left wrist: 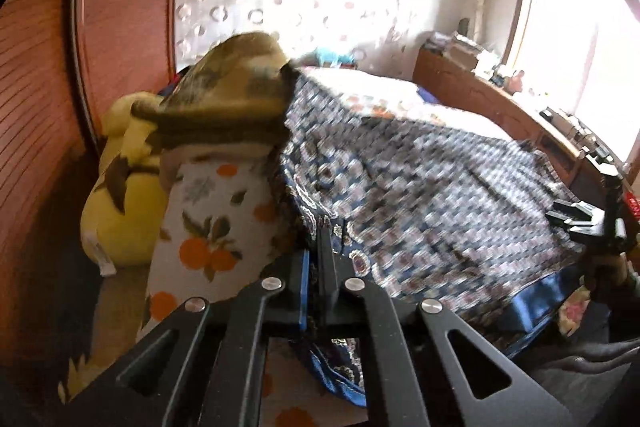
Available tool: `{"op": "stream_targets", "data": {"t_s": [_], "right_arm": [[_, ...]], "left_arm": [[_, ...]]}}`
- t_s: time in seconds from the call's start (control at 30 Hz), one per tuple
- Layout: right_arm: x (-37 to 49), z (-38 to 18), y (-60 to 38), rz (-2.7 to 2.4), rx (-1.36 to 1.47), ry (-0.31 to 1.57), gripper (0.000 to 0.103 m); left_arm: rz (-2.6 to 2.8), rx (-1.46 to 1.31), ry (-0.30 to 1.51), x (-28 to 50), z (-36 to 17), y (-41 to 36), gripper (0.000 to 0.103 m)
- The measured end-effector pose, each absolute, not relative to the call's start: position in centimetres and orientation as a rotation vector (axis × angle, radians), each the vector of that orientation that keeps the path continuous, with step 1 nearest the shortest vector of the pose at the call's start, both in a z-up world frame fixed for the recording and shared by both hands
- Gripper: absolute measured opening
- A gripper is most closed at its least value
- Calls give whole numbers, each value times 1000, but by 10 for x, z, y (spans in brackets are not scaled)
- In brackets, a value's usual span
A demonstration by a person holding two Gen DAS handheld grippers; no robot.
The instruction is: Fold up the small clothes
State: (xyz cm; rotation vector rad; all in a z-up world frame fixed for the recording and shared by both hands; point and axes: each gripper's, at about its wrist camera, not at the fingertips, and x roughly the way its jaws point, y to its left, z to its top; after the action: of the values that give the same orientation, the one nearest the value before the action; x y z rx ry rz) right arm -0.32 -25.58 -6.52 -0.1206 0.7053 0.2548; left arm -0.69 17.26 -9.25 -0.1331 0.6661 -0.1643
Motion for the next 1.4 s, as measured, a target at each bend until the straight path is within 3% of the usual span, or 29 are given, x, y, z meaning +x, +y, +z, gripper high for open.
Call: {"op": "stream_targets", "data": {"t_s": [0.87, 1.3, 1.4], "right_arm": [[-2, -64, -268, 242, -82, 715, 80], [-42, -13, -314, 197, -27, 615, 80], [-47, -13, -317, 192, -25, 615, 80]], "left_arm": [[-516, -63, 426, 57, -3, 45, 3], [-655, -1, 446, 82, 12, -44, 4], [-650, -3, 494, 86, 2, -49, 22]]}}
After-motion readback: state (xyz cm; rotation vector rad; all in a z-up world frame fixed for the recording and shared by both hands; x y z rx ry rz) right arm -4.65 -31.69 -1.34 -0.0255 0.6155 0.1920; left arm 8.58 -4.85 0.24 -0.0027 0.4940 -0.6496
